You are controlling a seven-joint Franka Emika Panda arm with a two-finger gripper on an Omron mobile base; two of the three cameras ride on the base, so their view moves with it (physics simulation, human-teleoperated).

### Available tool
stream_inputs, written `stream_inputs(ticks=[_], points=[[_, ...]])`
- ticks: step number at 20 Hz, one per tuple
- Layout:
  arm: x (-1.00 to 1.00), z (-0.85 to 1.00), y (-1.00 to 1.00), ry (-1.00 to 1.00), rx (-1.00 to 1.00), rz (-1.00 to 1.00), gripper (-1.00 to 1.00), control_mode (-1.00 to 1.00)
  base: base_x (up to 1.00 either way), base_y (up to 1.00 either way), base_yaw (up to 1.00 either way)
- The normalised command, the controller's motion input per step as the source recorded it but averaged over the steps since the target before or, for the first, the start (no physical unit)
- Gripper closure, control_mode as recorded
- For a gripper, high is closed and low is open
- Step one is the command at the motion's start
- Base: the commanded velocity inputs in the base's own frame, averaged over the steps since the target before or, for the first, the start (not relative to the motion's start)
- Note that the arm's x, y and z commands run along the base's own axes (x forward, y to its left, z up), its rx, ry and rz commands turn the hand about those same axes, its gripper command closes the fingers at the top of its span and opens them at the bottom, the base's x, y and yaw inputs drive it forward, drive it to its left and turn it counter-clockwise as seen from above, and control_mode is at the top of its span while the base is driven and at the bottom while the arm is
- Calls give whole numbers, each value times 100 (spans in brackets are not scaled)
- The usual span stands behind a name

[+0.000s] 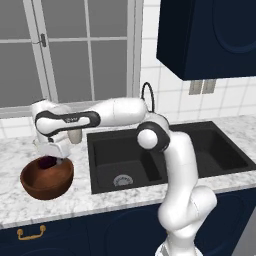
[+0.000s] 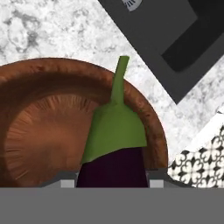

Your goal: Pick the eggplant from the sink and place it in the bowl. Then pick the bowl and place it in the microwave. Then close the microwave door and press the start button.

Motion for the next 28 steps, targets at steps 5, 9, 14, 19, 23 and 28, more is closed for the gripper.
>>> stream_inputs(ticks=[5,9,14,19,23,28], points=[[3,-31,13,5,-4,0,100,-100,0,0,0],[-22,-36,-21,1,0,0,100,-100,0,0,0],[-62,-42,-61,-8,27,0,100,-100,0,0,0],[-79,-36,-63,-28,55,0,100,-100,0,0,0],[-16,-17,-13,-23,38,0,100,-100,0,0,0],[28,6,0,2,2,-2,100,-100,0,0,0]])
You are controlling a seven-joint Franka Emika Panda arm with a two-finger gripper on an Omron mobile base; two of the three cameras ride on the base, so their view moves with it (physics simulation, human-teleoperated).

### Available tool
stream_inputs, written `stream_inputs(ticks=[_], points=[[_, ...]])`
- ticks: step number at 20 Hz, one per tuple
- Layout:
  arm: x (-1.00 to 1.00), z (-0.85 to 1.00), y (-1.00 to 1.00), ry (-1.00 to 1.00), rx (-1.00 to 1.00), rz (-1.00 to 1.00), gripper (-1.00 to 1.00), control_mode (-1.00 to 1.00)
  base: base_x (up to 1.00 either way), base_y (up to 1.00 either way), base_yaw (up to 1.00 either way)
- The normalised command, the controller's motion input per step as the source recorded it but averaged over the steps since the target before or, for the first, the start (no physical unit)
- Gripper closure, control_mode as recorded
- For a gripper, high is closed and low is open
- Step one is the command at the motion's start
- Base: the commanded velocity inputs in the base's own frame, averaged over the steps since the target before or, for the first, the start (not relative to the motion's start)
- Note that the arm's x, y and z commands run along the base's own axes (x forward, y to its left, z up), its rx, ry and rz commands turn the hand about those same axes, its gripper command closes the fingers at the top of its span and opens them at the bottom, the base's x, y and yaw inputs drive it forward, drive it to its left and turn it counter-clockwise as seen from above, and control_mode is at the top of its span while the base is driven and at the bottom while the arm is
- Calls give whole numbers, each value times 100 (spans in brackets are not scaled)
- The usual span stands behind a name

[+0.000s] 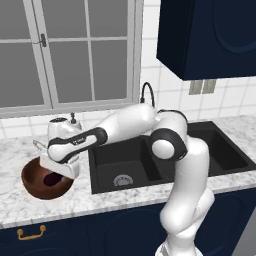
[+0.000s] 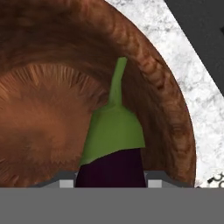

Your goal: Pick the eggplant from the sink and place it in the bowl. Then pick the bowl and place it in the microwave. Then close the microwave door and press the start button.

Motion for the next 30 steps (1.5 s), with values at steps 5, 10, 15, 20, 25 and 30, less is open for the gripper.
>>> stream_inputs(ticks=[5,10,15,20,25,30], points=[[50,13,9,16,-1,-2,100,-100,0,0,0],[52,9,29,16,-6,-4,100,-100,0,0,0],[2,-11,19,1,-2,-1,-100,-100,0,0,0],[-26,0,-4,-1,0,0,-100,-100,0,0,0],[-26,0,-6,-3,0,0,-100,-100,0,0,0],[-36,21,-26,-2,1,0,-100,-100,0,0,0]])
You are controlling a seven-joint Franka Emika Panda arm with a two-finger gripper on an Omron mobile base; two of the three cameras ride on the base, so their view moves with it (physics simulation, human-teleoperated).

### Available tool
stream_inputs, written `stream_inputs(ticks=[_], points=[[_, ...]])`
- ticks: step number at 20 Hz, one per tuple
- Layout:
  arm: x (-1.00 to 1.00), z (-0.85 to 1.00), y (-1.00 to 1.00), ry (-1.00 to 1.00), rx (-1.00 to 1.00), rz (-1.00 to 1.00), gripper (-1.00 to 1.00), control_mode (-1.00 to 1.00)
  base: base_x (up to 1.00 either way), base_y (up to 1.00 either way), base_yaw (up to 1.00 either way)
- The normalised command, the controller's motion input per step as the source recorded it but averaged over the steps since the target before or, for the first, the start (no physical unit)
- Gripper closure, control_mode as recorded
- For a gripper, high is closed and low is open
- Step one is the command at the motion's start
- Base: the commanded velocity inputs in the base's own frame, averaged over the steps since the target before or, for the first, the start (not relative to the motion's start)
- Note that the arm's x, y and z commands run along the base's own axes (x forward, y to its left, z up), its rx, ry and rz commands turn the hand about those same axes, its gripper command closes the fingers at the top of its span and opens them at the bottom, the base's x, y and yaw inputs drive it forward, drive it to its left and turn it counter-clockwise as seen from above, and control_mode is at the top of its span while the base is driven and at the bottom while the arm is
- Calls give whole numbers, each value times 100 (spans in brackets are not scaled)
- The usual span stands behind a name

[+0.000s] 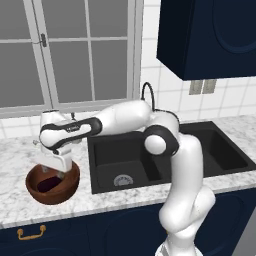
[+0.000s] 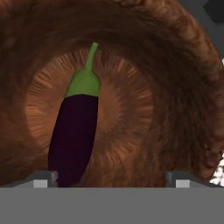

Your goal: Pick the eggplant from the sink and place it in the bowl. Then pick the bowl and place it in the microwave. Then close the microwave door and press the start button.

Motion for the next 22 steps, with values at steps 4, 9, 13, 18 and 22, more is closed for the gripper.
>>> stream_inputs(ticks=[4,9,13,18,22], points=[[-55,14,-90,-1,4,2,-100,-100,0,0,0],[-21,3,-74,-4,4,12,-100,-100,0,0,0],[0,0,-26,-21,10,17,-100,-100,0,0,0],[8,-3,-13,-10,2,9,-100,-100,0,0,0],[16,0,21,-1,0,0,-100,-100,0,0,0]])
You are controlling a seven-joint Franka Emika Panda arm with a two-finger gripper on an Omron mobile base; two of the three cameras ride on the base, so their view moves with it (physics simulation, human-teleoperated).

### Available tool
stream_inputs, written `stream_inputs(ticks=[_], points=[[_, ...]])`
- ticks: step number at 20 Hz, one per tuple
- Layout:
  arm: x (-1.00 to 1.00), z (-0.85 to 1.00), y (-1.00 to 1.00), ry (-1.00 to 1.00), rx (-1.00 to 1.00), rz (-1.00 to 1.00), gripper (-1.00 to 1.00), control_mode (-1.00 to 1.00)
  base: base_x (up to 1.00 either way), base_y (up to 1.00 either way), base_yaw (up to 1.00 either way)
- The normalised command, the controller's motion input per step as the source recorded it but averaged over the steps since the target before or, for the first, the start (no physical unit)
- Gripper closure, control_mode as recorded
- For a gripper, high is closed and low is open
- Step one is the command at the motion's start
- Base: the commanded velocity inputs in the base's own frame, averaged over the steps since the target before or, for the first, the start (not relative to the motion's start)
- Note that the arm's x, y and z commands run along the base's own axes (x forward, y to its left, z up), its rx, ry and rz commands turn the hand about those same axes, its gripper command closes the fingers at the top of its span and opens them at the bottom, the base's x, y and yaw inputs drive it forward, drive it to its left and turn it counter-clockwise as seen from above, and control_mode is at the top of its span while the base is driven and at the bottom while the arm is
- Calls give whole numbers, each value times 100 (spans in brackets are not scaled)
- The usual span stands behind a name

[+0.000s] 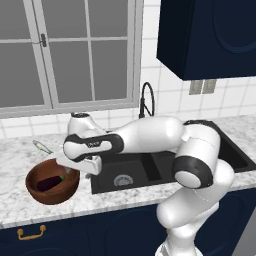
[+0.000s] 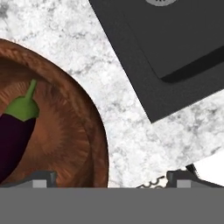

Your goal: Pick the eggplant from the sink and place it in the bowl. Then pick the bowl and place it in the microwave. Then close the microwave door and press the start button.

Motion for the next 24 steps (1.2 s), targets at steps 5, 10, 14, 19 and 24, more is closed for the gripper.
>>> stream_inputs(ticks=[5,10,14,19,24], points=[[2,-13,18,0,0,0,-100,-100,0,0,0],[0,-29,10,0,0,0,-100,-100,0,0,0],[0,-29,14,0,0,0,-100,-100,0,0,0],[0,-30,10,0,0,0,100,-100,0,0,0],[-4,-7,2,0,0,0,100,-100,0,0,0]])
